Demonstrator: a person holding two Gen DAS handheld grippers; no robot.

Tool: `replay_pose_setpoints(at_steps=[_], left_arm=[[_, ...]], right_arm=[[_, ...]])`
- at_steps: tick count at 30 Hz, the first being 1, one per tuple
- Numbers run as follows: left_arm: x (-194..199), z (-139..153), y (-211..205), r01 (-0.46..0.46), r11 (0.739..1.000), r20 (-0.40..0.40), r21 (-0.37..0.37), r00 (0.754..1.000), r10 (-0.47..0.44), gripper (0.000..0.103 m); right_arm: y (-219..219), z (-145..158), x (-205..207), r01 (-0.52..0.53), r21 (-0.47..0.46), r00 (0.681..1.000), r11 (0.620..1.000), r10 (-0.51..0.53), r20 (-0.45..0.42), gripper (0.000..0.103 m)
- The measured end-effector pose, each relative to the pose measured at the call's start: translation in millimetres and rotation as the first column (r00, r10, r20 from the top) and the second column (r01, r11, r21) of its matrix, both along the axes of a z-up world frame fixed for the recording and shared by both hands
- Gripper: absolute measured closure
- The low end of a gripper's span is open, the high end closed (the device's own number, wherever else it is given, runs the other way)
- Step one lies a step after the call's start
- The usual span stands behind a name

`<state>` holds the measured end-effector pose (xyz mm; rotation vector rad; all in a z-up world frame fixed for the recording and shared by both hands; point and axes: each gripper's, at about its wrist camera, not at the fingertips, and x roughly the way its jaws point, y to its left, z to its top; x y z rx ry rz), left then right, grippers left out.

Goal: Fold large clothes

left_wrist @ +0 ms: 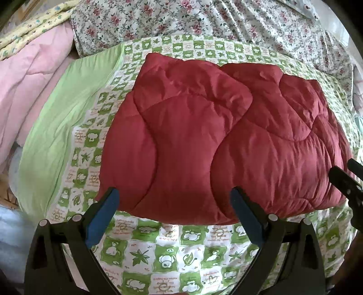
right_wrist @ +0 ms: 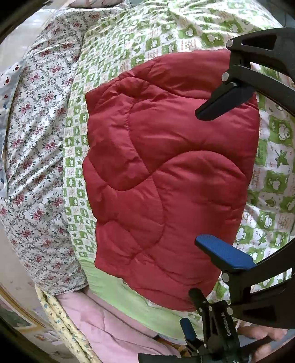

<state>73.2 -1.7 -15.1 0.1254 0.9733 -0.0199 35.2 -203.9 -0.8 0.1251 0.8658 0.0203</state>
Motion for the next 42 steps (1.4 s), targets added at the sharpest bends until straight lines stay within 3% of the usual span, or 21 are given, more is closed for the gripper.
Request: replay_pose_setpoints(at_steps=[42], left_arm=[[4.5,5.6,-5.8,0.019,1.0,0.016,-0.012,1.0,-0.019,0.004]], right_arm=[[-0.8,-3.2,8.5,-0.004,0.011,1.0,1.0,0.004,-0.024,0.002]])
